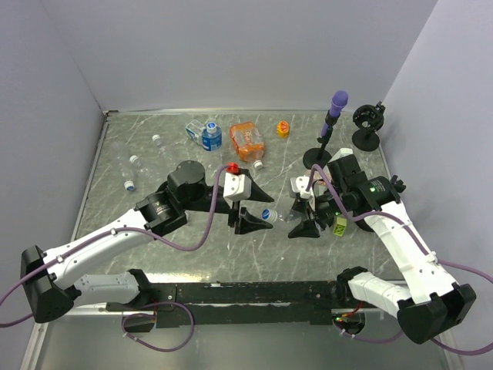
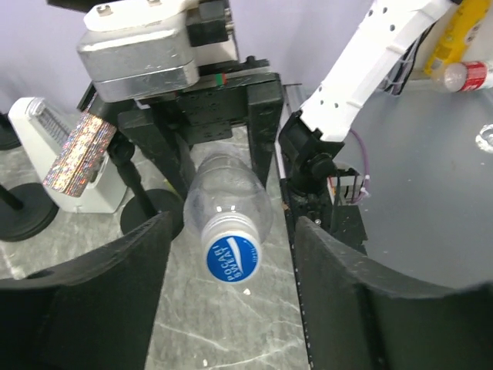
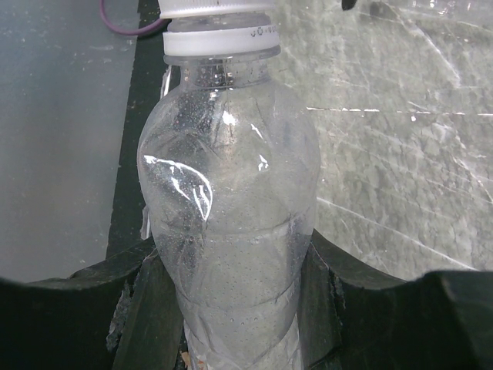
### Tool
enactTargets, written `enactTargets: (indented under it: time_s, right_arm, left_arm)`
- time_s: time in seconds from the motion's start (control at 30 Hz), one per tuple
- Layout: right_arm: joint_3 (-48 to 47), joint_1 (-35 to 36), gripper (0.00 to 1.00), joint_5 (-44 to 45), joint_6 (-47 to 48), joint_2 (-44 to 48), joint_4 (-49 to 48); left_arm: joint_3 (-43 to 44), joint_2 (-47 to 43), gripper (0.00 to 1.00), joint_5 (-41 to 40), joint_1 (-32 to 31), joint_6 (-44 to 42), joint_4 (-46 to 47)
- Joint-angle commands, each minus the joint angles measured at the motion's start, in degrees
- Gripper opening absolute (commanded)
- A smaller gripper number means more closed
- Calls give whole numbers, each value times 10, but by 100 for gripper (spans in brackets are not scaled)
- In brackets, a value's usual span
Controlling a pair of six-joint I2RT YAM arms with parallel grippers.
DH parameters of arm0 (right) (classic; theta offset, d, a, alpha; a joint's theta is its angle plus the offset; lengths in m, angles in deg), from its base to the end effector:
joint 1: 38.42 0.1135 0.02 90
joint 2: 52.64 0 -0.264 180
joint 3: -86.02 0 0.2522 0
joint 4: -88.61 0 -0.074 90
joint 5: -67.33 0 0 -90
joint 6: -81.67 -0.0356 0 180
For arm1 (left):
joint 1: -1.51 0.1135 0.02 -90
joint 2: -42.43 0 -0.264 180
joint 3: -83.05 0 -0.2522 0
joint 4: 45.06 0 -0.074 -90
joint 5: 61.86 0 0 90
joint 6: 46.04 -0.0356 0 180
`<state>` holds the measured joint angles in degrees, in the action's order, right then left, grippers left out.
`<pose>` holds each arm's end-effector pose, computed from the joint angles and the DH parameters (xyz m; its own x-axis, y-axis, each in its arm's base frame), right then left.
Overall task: Unscrew the bottle caps
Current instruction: Unscrew the bottle cap from the plastic bottle.
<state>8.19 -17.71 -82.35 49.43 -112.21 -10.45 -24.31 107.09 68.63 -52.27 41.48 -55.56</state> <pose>0.1463 0.0882 0.3384 0.0211 -0.4485 -0.8935 -0.9958 -0.0886 0.0209 0.1336 -0.2216 0.3827 0.0172 0.0322 -0.9993 0.9970 -0.0754 0.0147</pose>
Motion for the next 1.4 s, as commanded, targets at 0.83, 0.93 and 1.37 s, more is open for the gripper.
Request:
enactTargets:
  time_s: [0.83, 0.93, 1.37]
  right_arm:
    - [-34, -20, 0, 4, -111, -25, -73]
    - [-61, -20, 0, 46, -165, -44, -107]
    - [-161, -13, 0, 148, -294, -117, -185]
  left_arm:
    - [27, -16, 1, -84, 9, 66, -37]
    - [33, -18, 1, -139, 36, 200, -13]
    - [182, 64, 1, -295, 91, 588, -131]
